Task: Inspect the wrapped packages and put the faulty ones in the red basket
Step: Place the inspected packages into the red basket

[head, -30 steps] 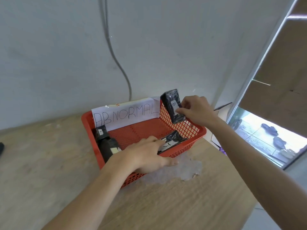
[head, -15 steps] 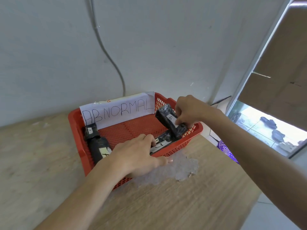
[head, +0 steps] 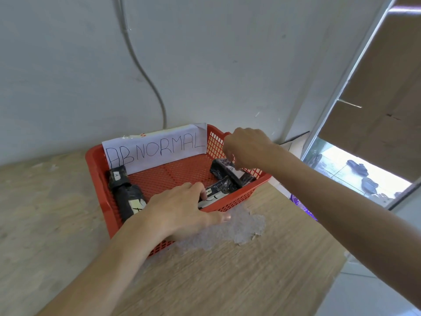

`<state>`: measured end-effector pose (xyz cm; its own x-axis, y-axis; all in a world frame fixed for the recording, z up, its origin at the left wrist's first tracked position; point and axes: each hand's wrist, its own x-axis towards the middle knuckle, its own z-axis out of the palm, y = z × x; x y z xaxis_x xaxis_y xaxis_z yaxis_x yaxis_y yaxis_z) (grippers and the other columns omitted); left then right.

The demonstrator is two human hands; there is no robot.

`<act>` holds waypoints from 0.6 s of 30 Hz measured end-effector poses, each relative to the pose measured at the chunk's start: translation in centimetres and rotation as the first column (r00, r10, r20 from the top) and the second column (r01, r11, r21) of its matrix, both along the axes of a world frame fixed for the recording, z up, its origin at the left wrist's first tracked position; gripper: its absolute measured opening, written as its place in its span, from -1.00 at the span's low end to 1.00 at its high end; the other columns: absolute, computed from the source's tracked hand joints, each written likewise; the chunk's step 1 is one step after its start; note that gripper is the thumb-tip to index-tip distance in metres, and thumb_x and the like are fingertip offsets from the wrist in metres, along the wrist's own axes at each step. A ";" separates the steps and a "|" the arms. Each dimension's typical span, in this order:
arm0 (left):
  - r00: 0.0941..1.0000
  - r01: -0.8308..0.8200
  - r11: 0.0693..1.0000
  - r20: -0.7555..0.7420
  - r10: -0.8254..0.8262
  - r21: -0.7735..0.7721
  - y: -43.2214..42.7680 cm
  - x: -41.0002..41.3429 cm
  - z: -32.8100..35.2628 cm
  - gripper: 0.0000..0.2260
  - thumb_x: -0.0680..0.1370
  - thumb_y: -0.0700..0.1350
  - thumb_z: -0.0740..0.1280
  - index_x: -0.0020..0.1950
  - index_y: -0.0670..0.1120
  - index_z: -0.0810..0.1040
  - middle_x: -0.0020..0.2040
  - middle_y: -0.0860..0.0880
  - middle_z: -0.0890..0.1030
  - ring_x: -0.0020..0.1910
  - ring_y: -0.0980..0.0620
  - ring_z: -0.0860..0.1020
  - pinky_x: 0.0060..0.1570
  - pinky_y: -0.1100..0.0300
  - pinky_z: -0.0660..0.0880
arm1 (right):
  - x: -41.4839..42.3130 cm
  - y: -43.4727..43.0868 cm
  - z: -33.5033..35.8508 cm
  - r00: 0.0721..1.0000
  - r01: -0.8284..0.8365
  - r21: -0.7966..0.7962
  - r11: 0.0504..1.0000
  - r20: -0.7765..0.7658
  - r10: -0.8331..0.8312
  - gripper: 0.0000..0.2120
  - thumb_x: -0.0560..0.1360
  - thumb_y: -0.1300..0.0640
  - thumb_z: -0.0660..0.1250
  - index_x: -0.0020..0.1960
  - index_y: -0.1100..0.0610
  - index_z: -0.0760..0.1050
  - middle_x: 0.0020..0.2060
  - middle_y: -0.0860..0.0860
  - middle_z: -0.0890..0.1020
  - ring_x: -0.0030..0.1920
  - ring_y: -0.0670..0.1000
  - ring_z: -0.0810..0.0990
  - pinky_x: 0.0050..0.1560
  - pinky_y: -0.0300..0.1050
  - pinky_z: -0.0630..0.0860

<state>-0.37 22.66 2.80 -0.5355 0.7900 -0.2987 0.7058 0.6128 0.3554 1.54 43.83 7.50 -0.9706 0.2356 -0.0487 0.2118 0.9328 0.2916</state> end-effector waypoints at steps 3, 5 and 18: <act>1.000 -0.005 1.000 -0.005 0.006 0.007 0.1 0.0 0.0 -0.38 0.49 0.56 0.21 0.34 0.16 0.38 0.23 0.17 0.47 0.14 0.05 0.49 0.10 0.03 0.44 | 1.3 0.9 0.2 0.988 0.046 -0.313 0.949 0.152 0.002 -0.76 0.49 0.19 0.59 0.14 0.01 0.75 0.01 -0.12 0.75 -0.11 -0.09 0.71 0.00 -0.09 0.67; 1.000 -0.007 1.000 -0.008 0.007 0.006 0.2 -0.1 -0.1 -0.39 0.49 0.54 0.24 0.35 0.16 0.40 0.24 0.15 0.48 0.15 0.04 0.49 0.13 0.02 0.46 | 1.9 1.4 -0.1 0.981 0.048 -0.322 0.945 0.195 0.016 -0.71 0.53 0.20 0.54 0.22 -0.03 0.74 0.11 -0.13 0.76 0.04 -0.08 0.69 0.17 -0.02 0.63; 0.993 0.022 0.828 -0.107 0.046 0.560 -6.2 0.1 2.4 -0.56 0.49 0.26 0.48 0.31 0.12 0.61 0.27 0.19 0.64 0.19 0.26 0.59 0.28 0.15 0.51 | 3.8 -2.5 0.0 0.927 0.078 -0.273 0.959 -0.334 -0.170 -0.76 0.61 0.14 0.31 0.17 -0.10 0.65 0.11 -0.03 0.73 0.06 0.09 0.67 0.07 0.09 0.64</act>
<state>-0.28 16.48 5.15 -0.5486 0.7966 0.2539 0.7551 0.3416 0.5596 5.31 41.31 7.46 -0.8995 0.3800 0.2156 0.3757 0.9247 -0.0622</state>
